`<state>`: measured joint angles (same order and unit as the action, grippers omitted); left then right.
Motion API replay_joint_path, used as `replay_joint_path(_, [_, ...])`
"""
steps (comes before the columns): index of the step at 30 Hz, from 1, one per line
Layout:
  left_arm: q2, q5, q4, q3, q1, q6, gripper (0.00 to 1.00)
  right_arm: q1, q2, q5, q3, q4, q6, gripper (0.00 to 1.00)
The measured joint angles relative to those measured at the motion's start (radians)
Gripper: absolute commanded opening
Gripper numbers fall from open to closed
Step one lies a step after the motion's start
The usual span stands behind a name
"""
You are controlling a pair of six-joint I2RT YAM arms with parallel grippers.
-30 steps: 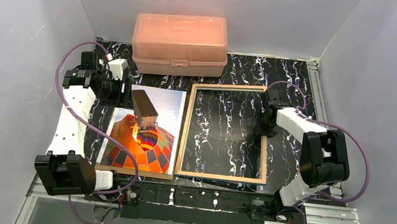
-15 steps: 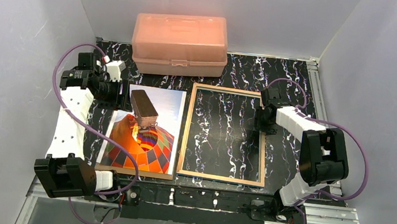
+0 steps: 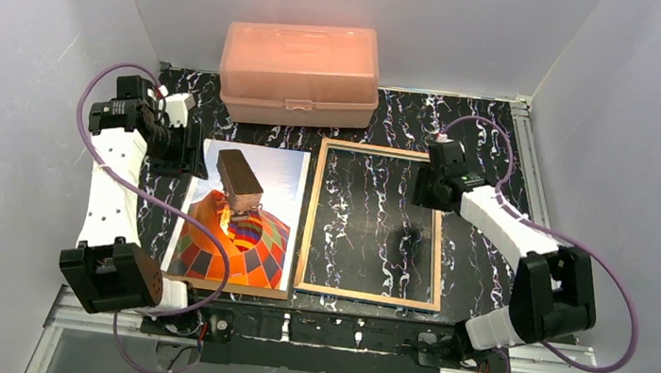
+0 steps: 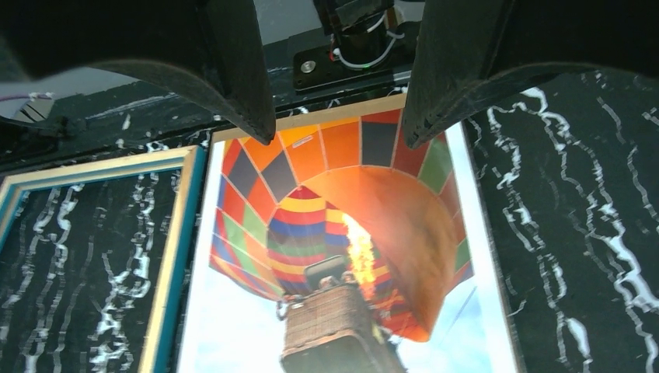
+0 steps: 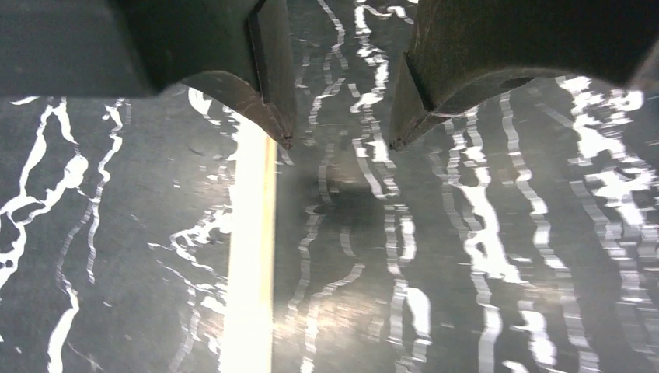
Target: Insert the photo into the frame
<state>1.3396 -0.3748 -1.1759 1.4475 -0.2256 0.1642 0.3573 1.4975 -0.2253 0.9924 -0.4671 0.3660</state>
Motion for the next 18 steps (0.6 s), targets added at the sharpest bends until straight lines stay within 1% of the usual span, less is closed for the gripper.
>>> replay_joint_path(3, [0.019, 0.044, -0.008, 0.002, -0.023, 0.020, 0.58, 0.090, -0.054, -0.007, 0.010, 0.031, 0.042, 0.57])
replay_joint_path(7, [0.027, 0.092, 0.008, -0.029, -0.037, 0.055, 0.58, 0.277, -0.019, 0.016, 0.068, 0.087, 0.116, 0.58])
replay_joint_path(12, [0.100, 0.140, 0.042, -0.080, -0.048, 0.080, 0.58, 0.497, 0.164, 0.055, 0.224, 0.177, 0.189, 0.59])
replay_joint_path(13, [0.125, 0.146, 0.054, -0.084, -0.054, 0.082, 0.59, 0.526, 0.205, 0.066, 0.258, 0.189, 0.197, 0.60])
replay_joint_path(15, [0.167, 0.153, 0.077, -0.090, -0.067, 0.085, 0.65, 0.572, 0.298, 0.090, 0.339, 0.205, 0.211, 0.60])
replay_joint_path(16, [0.190, 0.155, 0.087, -0.093, -0.075, 0.087, 0.67, 0.587, 0.342, 0.101, 0.378, 0.208, 0.215, 0.60])
replay_joint_path(18, [0.231, 0.154, 0.102, -0.100, -0.094, 0.092, 0.67, 0.605, 0.422, 0.122, 0.450, 0.209, 0.223, 0.60])
